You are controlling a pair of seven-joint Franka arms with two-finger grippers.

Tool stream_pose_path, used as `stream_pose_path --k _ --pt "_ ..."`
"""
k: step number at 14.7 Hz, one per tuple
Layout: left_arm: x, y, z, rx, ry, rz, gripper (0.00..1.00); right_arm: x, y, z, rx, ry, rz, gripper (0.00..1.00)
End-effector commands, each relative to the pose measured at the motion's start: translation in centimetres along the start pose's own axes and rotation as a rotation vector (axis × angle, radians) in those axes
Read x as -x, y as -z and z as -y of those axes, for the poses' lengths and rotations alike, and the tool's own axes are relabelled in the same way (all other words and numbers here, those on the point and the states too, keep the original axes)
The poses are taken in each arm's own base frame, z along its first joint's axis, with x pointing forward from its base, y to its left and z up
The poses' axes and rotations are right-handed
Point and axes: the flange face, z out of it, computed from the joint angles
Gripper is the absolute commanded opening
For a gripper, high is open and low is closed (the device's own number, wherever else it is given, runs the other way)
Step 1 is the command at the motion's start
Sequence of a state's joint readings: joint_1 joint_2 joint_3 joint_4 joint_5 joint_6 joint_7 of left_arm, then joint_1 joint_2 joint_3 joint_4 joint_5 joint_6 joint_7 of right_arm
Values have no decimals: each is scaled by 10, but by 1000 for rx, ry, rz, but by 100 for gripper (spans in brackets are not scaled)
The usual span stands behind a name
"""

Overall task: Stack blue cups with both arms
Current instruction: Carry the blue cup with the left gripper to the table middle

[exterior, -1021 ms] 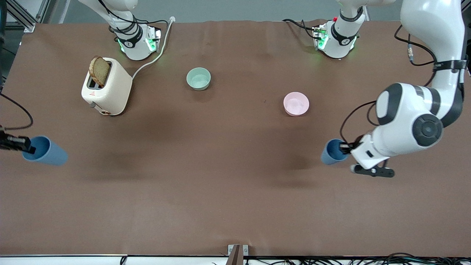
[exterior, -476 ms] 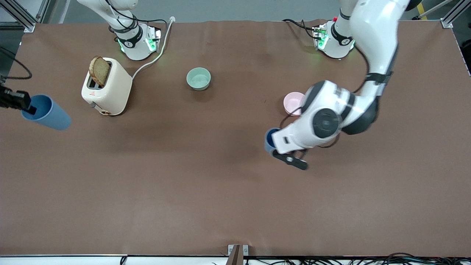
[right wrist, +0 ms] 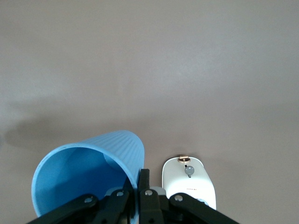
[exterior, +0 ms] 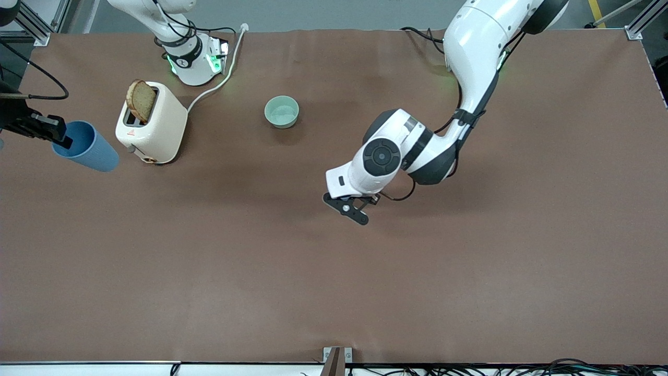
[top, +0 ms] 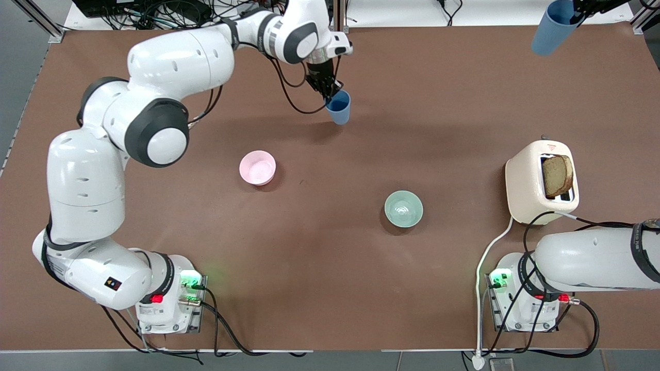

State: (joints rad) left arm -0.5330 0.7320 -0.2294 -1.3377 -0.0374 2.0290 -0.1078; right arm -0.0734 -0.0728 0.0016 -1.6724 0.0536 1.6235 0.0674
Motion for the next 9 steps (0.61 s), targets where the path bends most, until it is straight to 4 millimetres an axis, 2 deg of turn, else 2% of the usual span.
stream_pose_path --k 1,5,7,8,9 --pt "-6 -14 -19 -12 -34 -18 0 -8 18 -2 13 -19 -20 3" --pt "-2 -45 -46 -20 -78 5 1 -13 17 -5 12 -12 -17 3" --pt "-1 -55 -47 -36 -86 16 2 -13 15 -7 13 13 -14 3" --pt "-1 -58 -45 -36 -81 20 6 -13 16 -8 13 16 -16 3" --pt "0 -60 -44 -36 -78 23 27 -13 15 -8 13 16 -13 3"
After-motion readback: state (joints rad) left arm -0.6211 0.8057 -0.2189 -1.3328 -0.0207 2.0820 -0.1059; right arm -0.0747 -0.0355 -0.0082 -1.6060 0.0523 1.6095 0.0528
